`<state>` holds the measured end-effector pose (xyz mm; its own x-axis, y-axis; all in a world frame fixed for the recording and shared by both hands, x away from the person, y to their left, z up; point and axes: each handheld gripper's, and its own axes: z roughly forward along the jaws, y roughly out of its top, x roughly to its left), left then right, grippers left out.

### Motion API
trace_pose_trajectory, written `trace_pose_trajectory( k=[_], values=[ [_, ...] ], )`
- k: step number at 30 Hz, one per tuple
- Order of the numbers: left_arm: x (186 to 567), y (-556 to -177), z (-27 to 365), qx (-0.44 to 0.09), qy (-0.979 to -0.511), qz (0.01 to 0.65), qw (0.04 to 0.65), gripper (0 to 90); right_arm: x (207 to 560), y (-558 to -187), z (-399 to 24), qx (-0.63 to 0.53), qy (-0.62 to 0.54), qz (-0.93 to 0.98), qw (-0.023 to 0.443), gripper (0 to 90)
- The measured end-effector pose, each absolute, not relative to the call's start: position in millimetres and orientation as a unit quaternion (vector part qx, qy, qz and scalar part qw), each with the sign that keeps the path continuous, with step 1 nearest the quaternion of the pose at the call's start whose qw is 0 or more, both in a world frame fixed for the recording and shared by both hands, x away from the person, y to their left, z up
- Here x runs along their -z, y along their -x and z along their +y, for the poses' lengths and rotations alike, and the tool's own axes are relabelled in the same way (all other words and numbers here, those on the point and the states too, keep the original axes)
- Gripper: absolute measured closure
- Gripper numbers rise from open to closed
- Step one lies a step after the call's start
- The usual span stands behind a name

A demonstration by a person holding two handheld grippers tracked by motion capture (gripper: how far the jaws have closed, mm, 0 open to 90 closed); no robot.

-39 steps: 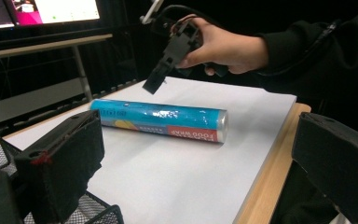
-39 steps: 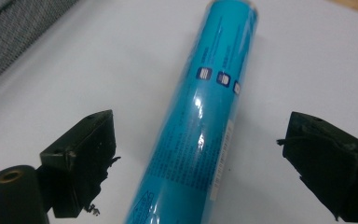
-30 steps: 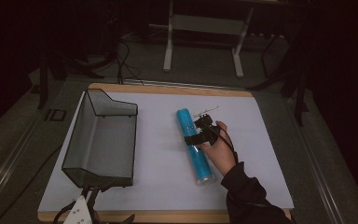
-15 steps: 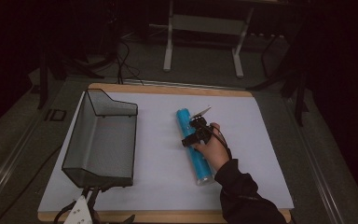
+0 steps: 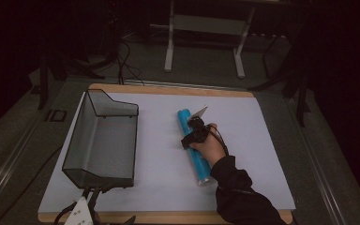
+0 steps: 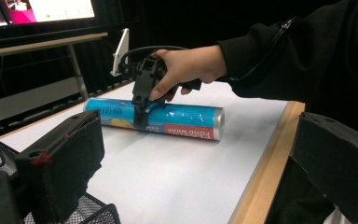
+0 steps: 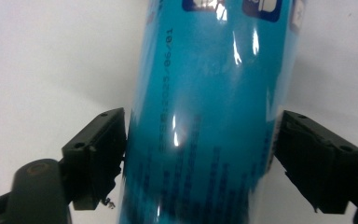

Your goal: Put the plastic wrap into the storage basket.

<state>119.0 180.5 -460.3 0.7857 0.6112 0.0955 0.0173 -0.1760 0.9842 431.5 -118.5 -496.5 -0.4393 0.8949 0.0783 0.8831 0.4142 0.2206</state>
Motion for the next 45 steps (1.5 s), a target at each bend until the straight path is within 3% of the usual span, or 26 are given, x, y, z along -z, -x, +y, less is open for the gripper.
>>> trace_pose_trajectory(
  k=[5, 17, 45],
  values=[
    [460.4, -118.9, 180.5, -0.246, -0.727, 0.216, 0.604, 3.3, 504.0, -433.6, -113.1, -0.093, -0.542, 0.835, 0.009, 28.9],
    [460.6, -119.8, 180.9, -0.244, -0.728, 0.217, 0.603, 3.3, 495.9, -432.0, -111.6, -0.101, -0.557, 0.824, 0.010, 31.1],
    [460.9, -119.9, 180.6, -0.245, -0.728, 0.218, 0.602, 3.3, 406.4, -425.2, -92.6, -0.224, -0.521, 0.823, 0.043, 31.6]
  ],
)
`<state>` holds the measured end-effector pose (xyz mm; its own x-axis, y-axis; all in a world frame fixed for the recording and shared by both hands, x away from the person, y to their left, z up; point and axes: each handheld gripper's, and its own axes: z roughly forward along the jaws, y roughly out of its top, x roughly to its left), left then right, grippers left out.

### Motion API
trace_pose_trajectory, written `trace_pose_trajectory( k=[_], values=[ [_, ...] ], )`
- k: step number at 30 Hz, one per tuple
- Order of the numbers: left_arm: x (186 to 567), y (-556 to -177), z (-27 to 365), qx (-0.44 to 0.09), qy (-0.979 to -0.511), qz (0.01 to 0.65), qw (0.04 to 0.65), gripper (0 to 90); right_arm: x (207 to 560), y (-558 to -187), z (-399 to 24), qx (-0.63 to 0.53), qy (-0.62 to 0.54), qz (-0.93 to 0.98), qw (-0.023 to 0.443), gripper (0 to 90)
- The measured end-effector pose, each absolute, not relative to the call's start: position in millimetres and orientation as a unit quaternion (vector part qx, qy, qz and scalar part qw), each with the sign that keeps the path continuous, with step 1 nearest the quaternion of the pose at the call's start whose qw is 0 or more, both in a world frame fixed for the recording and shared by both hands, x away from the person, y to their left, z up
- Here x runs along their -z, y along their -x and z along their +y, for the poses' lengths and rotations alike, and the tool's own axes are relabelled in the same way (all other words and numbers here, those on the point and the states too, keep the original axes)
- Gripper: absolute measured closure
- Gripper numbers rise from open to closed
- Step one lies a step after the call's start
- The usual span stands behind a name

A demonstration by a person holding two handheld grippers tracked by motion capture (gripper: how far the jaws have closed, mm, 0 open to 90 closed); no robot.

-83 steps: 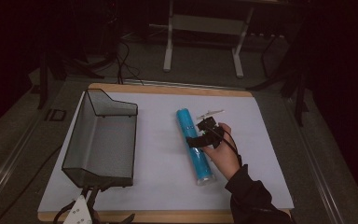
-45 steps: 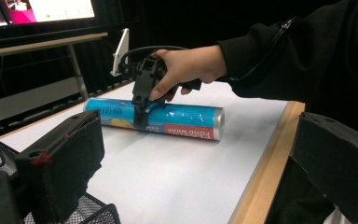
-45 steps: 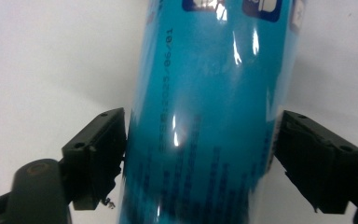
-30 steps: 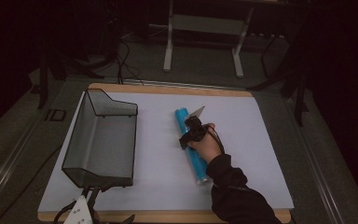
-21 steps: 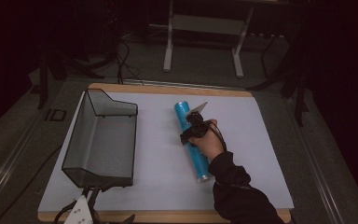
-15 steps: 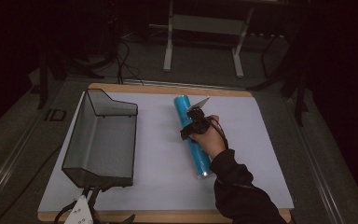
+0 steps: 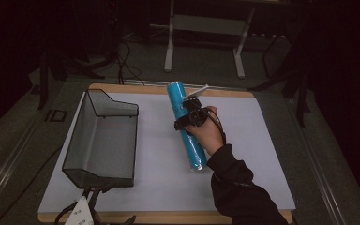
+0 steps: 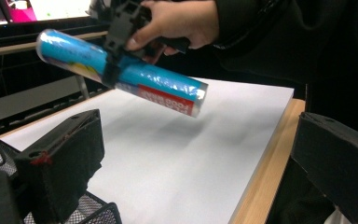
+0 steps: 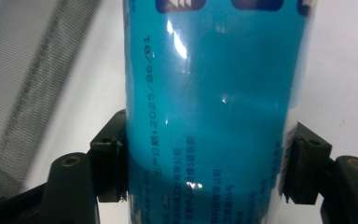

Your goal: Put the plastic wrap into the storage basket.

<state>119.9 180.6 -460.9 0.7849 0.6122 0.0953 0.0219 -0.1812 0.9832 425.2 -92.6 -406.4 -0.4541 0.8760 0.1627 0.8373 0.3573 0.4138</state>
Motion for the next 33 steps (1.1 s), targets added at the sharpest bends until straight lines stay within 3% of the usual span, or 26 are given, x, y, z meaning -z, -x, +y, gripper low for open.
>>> trace_pose_trajectory(
  k=[15, 33],
  values=[
    [462.1, -121.0, 180.1, -0.245, -0.732, 0.222, 0.595, 3.3, 358.4, -420.1, -65.5, -0.295, -0.507, 0.808, 0.048, 31.6],
    [462.6, -120.9, 180.4, -0.246, -0.735, 0.225, 0.590, 3.3, 330.6, -420.3, -13.8, -0.344, -0.502, 0.791, 0.062, 31.6]
  ],
)
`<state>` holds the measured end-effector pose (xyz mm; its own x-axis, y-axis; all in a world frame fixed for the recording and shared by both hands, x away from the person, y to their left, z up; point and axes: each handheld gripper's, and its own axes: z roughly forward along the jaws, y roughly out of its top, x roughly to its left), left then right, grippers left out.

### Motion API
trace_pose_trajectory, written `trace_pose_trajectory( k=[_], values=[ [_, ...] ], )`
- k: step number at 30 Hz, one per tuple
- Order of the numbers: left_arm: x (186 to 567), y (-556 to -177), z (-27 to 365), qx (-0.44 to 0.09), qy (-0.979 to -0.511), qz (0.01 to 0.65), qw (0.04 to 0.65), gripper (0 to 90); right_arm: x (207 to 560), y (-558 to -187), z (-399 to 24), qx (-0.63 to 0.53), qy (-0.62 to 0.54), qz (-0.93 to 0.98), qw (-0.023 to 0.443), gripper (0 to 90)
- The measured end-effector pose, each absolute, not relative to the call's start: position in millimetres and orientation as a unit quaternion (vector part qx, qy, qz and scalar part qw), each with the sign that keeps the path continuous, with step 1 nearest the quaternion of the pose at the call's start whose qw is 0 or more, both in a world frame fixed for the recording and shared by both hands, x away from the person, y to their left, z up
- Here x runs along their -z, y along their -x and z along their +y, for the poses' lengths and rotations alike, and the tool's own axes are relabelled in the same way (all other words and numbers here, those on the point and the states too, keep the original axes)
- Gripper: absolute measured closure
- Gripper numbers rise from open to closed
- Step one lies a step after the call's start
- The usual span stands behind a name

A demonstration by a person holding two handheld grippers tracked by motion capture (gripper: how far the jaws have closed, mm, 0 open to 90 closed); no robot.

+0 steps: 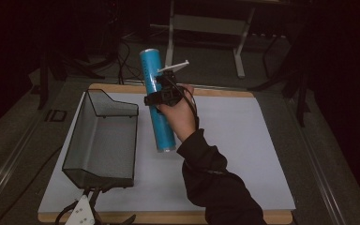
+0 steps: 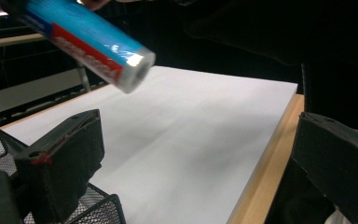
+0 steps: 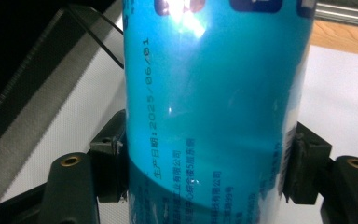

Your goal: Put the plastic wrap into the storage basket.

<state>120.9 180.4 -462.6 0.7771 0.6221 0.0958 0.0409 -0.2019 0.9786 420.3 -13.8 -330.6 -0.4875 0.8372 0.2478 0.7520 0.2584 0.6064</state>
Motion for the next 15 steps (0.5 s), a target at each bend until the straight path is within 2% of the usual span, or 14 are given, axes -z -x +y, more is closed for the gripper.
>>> trace_pose_trajectory(
  k=[15],
  values=[
    [463.0, -118.8, 180.3, -0.245, -0.736, 0.223, 0.591, 3.3, 334.9, -412.0, 47.9, -0.387, -0.482, 0.784, 0.059, 31.6]
  ],
)
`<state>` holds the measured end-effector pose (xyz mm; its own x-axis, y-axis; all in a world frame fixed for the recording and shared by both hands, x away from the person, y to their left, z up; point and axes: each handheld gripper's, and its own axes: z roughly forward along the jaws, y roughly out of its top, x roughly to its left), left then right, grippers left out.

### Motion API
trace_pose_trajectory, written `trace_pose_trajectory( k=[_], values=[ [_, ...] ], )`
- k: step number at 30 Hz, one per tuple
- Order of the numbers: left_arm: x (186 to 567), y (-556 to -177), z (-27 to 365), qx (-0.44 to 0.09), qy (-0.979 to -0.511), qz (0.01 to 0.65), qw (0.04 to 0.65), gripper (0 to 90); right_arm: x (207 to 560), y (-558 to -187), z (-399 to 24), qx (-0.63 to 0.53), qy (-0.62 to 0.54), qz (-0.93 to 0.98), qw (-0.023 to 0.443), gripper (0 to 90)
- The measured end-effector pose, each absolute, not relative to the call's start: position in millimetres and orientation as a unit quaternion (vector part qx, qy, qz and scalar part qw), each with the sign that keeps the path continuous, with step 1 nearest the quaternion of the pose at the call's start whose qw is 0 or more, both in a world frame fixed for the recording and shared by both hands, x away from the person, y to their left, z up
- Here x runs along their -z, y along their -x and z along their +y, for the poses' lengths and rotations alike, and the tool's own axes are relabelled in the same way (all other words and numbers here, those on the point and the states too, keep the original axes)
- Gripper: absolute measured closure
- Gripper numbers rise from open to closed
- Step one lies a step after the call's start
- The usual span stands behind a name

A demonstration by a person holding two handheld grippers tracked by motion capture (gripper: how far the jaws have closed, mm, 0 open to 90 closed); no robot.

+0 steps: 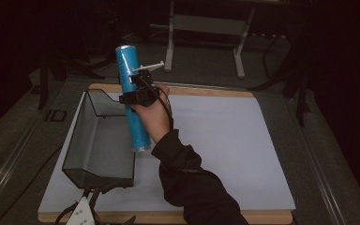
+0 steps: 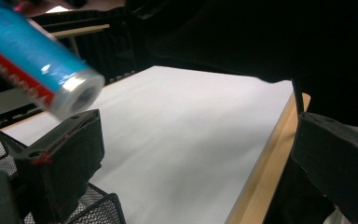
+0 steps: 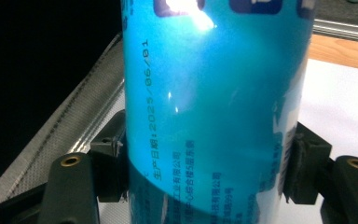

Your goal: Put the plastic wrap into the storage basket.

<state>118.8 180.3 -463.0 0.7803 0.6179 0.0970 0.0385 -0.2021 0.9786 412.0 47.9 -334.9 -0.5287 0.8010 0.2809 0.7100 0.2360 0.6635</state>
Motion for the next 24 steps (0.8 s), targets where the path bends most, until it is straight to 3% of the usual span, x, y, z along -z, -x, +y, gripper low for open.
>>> trace_pose_trajectory(
  k=[14, 24],
  values=[
    [463.5, -117.9, 181.1, -0.243, -0.737, 0.217, 0.592, 3.3, 365.3, -403.4, 91.8, -0.418, -0.492, 0.763, 0.038, 31.6],
    [463.9, -118.1, 180.7, -0.243, -0.739, 0.216, 0.591, 3.3, 406.4, -394.2, 106.0, -0.369, -0.496, 0.786, 0.037, 31.6]
  ],
)
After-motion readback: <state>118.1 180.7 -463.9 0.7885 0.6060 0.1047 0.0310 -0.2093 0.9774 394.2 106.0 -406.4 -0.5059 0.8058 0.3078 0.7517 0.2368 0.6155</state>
